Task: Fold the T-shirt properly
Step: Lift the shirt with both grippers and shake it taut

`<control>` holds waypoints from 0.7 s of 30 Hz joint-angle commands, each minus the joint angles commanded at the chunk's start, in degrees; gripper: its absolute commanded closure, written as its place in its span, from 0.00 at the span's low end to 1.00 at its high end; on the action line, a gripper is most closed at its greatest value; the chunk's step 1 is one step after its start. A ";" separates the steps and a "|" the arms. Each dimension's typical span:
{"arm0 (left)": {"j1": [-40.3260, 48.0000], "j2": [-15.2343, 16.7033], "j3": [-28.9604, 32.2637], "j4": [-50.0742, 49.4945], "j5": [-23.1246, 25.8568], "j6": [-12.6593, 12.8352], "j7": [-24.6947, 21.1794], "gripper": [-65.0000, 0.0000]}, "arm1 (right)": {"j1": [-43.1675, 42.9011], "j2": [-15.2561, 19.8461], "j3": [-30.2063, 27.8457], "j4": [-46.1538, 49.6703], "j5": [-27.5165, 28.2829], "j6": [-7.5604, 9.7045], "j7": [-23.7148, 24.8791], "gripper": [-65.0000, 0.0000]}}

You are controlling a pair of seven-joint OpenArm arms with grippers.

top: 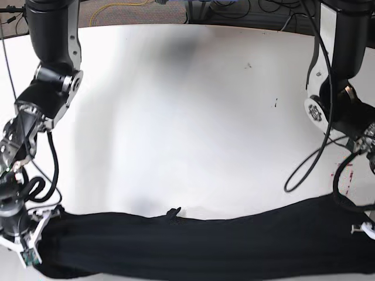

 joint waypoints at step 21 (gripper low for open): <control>42.46 3.60 -3.16 2.11 0.09 0.00 -10.73 1.00 | -41.14 -14.77 12.57 0.79 0.00 0.00 13.54 1.00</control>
